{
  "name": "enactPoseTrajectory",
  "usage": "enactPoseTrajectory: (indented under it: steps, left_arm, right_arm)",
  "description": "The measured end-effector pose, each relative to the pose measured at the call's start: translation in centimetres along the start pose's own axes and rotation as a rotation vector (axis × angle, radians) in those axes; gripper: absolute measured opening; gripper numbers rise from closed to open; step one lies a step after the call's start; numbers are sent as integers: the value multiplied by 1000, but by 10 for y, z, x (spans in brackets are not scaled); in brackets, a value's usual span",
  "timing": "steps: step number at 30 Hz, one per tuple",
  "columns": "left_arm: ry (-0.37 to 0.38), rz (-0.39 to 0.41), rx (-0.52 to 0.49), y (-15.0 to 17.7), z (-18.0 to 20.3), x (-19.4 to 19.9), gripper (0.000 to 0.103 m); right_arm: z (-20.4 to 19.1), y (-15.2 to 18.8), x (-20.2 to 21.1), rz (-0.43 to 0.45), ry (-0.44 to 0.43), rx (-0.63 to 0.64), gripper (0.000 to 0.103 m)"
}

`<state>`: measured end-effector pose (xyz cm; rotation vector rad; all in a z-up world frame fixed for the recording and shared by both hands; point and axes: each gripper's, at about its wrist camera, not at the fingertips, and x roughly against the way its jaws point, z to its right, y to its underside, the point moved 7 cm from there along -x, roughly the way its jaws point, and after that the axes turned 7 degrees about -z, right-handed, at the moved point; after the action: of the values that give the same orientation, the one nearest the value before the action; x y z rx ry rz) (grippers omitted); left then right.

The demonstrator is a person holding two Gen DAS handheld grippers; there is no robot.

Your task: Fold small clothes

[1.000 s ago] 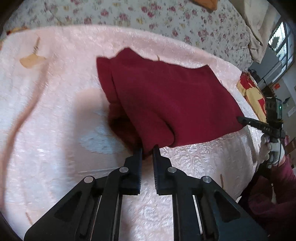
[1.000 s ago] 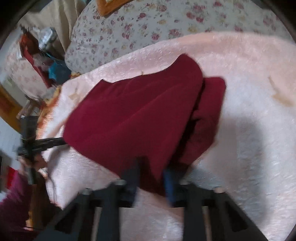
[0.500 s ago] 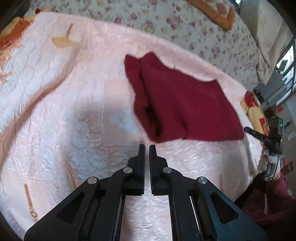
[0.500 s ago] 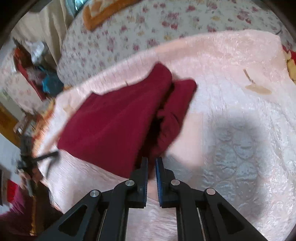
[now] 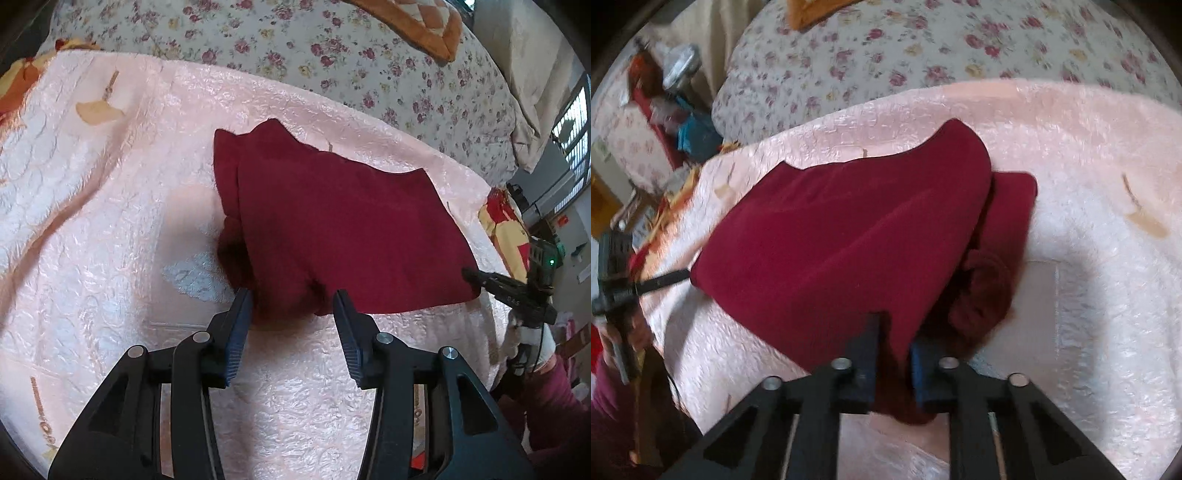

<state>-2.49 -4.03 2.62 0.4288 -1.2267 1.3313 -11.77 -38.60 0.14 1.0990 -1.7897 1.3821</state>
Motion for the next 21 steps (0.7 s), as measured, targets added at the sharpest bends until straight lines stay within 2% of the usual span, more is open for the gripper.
enactPoseTrajectory:
  steps: [2, 6, 11, 12, 15, 18, 21]
  left_arm:
    - [-18, 18, 8, -3, 1, 0, 44]
    - [-96, 23, 50, -11, -1, -10, 44]
    - [-157, 29, 87, -14, -3, -25, 44]
    - [-171, 34, 98, -14, -5, -28, 44]
    - [-212, 48, 130, -15, -10, -34, 44]
    - [-218, 61, 150, -14, -13, -38, 44]
    - [-228, 63, 150, -14, -16, -42, 46]
  right_arm:
    - [7, 5, 5, -3, 43, 20, 10]
    - [15, 10, 3, -25, 35, 2, 10]
    - [10, -4, 39, 80, 54, -20, 14]
    - [4, -9, 45, 101, 47, -6, 17]
    - [-17, -22, 45, 114, 10, 30, 54]
    - [-48, -35, 24, 69, -15, 102, 54]
    - [-77, -51, -7, 31, 19, 189, 54]
